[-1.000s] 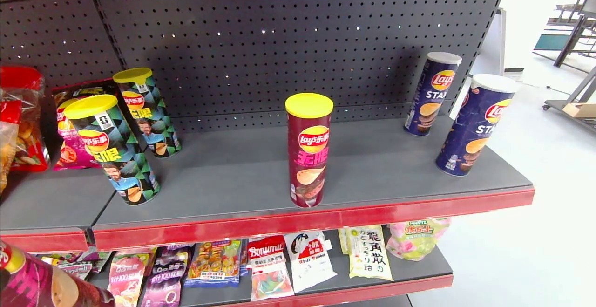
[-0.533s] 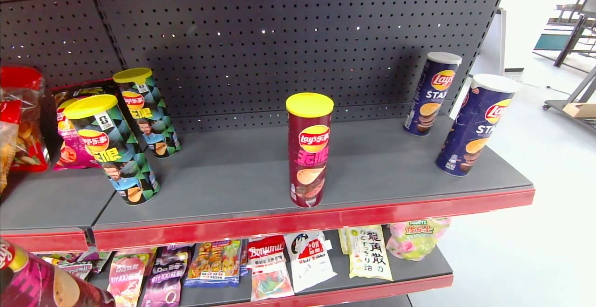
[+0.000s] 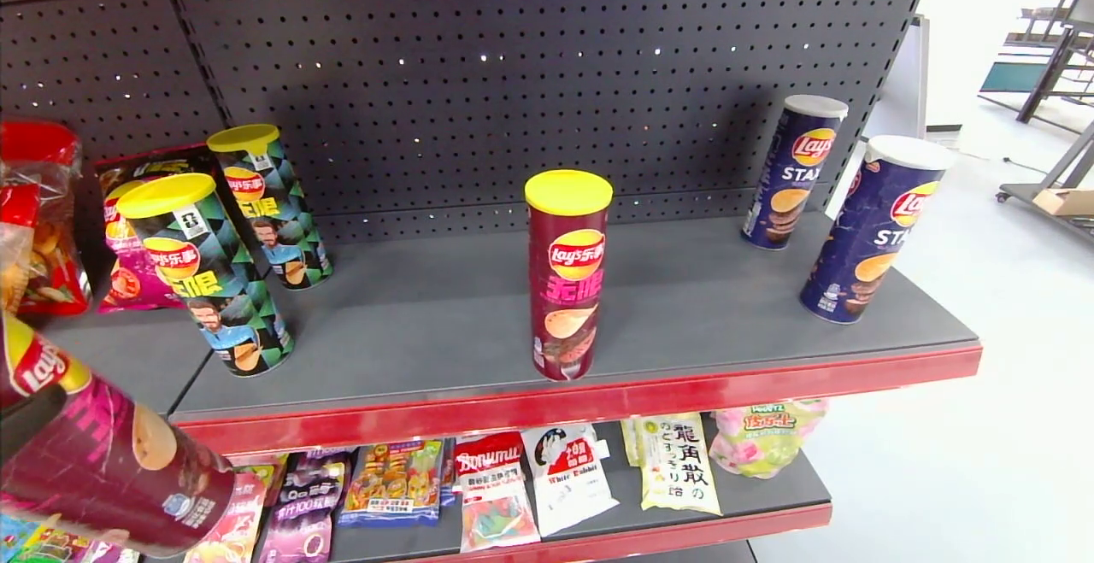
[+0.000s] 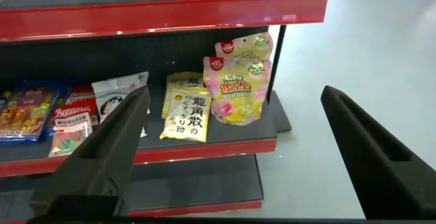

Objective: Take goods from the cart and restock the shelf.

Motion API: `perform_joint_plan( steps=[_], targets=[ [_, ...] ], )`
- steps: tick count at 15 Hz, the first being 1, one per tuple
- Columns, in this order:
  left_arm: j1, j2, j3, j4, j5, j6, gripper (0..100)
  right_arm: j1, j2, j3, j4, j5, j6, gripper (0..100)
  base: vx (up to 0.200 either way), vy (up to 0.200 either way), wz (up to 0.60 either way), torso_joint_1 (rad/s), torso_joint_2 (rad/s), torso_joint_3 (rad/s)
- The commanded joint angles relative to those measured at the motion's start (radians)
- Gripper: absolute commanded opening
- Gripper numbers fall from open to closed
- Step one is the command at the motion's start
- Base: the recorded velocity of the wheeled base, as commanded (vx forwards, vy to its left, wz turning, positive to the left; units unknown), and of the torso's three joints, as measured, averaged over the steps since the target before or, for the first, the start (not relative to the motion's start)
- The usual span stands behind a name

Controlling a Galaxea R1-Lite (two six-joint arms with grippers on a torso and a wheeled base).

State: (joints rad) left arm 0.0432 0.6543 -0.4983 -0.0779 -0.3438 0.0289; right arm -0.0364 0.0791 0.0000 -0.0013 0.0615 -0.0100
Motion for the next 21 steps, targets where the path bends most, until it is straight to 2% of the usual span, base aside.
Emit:
perform_joint_plan(
  steps=[1, 4, 6, 9, 14, 15, 17, 18, 21],
  targets=[
    [0.0, 0.082, -0.003, -0.013, -0.015, 0.0, 0, 0.047, -0.065, 0.0, 0.0, -0.002, 0.004, 100, 0.0, 0.0, 0.0, 0.0, 0.0, 0.0],
    [-0.002, 0.13, -0.034, -0.016, -0.073, 0.0, 0, 0.038, -0.076, 0.0, 0.0, -0.038, 0.007, 100, 0.0, 0.0, 0.0, 0.0, 0.0, 0.0],
    [-0.017, 0.156, -0.051, -0.017, -0.092, 0.0, 0, 0.038, -0.076, 0.0, 0.0, -0.04, 0.007, 100, 0.0, 0.0, 0.0, 0.0, 0.0, 0.0],
    [-0.062, 0.211, -0.083, -0.023, -0.095, -0.001, 0, 0.038, -0.076, 0.0, 0.0, -0.04, 0.007, 100, 0.0, 0.0, 0.0, 0.0, 0.0, 0.0],
    [-0.083, 0.361, -0.091, -0.152, -0.099, 0.005, 0, 0.038, -0.076, 0.0, 0.0, -0.04, 0.007, 100, 0.0, 0.0, 0.0, 0.0, 0.0, 0.0],
    [-0.115, 0.412, -0.1, -0.204, -0.099, 0.005, 0, 0.038, -0.076, 0.0, 0.0, -0.04, 0.007, 100, 0.0, 0.0, 0.0, 0.0, 0.0, 0.0],
    [-0.166, 0.459, -0.121, -0.223, -0.096, 0.005, 0, 0.038, -0.076, 0.0, 0.0, -0.04, 0.007, 100, 0.0, 0.0, 0.0, 0.0, 0.0, 0.0],
    [-0.187, 0.496, -0.146, -0.223, -0.096, 0.005, 0, 0.038, -0.076, 0.0, 0.0, -0.04, 0.007, 100, 0.0, 0.0, 0.0, 0.0, 0.0, 0.0],
    [-0.197, 0.61, -0.252, -0.224, -0.093, 0.006, 0, 0.038, -0.076, 0.0, 0.0, -0.04, 0.007, 100, 0.0, 0.0, 0.0, 0.0, 0.0, 0.0]
  ],
)
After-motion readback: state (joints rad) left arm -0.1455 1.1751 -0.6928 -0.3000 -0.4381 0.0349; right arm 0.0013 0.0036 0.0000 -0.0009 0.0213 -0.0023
